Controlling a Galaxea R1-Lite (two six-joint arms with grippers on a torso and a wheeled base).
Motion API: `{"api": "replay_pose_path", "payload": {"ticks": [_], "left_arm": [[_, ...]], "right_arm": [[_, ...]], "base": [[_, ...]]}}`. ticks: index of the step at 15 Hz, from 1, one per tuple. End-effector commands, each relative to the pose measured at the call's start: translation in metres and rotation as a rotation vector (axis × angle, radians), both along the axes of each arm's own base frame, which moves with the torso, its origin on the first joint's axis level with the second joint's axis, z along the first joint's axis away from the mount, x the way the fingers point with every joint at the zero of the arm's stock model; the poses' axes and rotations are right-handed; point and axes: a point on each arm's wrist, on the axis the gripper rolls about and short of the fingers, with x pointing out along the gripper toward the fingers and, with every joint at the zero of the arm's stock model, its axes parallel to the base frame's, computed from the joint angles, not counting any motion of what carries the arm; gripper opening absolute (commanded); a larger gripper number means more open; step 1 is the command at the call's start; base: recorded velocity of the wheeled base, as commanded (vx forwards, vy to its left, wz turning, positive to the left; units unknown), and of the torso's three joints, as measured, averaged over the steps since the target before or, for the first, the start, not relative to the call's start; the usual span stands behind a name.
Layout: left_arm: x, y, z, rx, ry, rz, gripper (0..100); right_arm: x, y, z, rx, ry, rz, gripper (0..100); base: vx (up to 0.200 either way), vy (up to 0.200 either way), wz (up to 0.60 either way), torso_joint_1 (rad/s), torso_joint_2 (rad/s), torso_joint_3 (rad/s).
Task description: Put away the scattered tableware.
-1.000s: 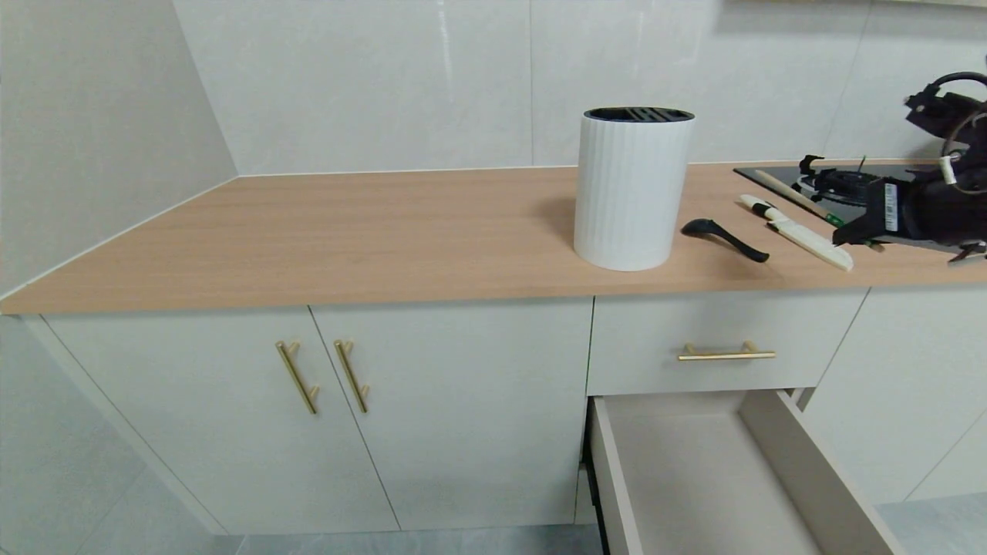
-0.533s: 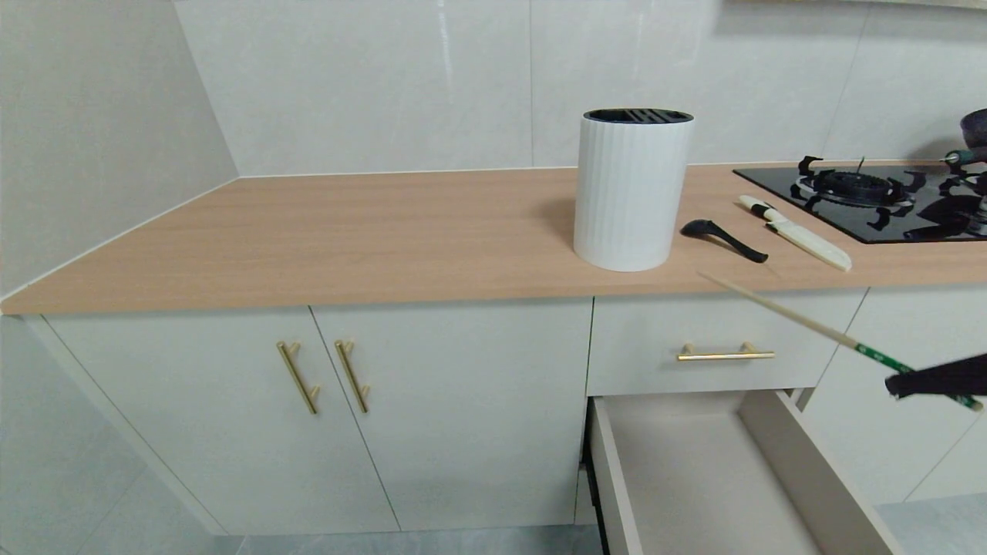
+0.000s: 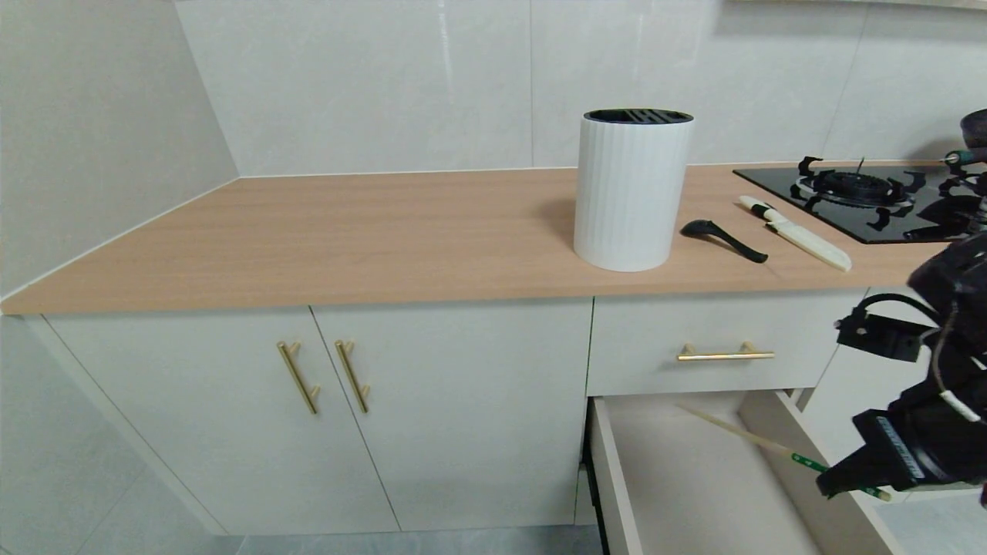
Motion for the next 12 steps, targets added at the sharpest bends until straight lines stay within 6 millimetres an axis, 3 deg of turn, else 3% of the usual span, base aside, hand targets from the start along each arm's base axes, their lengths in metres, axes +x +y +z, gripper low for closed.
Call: {"api": "replay_pose_path", "payload": {"ticks": [1, 6, 12], "left_arm": [[0.0, 0.0, 0.0, 0.0, 0.001, 0.001, 100], [0.0, 0.0, 0.0, 0.0, 0.0, 0.001, 100], [0.0, 0.0, 0.0, -0.001, -0.001, 0.001, 100]], "right_arm": [[0.035, 0.005, -0.041, -0.037, 0.153, -0.04, 0], [0.041, 0.007, -0.062, -0.085, 0.078, -0.06, 0], [0.046, 0.008, -0.071, -0.094, 0.099, -0.058, 0]], "base": [[0.0, 0.0, 0.0, 0.0, 0.0, 0.0], [0.0, 0.0, 0.0, -0.022, 0.08, 0.061], [0.0, 0.0, 0.0, -0.093, 0.42, 0.323]]}}
